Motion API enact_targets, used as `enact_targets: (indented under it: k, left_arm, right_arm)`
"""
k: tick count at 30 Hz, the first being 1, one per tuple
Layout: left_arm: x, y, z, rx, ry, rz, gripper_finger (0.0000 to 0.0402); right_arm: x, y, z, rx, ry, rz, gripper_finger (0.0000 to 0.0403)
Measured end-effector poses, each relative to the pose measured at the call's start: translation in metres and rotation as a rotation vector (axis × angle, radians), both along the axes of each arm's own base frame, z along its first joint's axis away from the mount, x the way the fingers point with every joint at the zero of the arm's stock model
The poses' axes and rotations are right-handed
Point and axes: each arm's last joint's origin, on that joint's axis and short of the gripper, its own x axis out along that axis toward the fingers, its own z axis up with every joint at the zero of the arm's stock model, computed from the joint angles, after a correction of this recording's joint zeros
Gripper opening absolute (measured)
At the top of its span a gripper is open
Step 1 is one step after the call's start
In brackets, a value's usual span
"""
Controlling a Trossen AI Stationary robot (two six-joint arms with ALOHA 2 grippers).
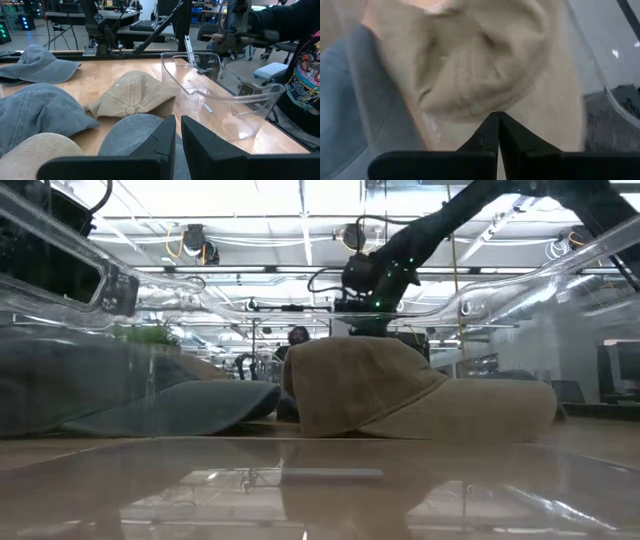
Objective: Pick & Place hat
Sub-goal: Put the top right brown cap into the top transparent bin
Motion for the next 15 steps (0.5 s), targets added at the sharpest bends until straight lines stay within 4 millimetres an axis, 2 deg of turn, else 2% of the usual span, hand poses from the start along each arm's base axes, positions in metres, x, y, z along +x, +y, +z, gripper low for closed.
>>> enact_targets:
  k: [6, 15]
  left_arm:
    - [0.000, 0.000, 0.000, 0.000, 0.000, 0.000, 0.0037]
    - [0.000, 0.000, 0.000, 0.000, 0.000, 0.000, 0.0037]
  right_arm:
    - [-0.002, 0.003, 0.001, 0.050, 0.001, -0.022, 0.0000]
    - [-0.011, 0.010, 0.035, 0.042, -0.077, -0.073, 0.0000]
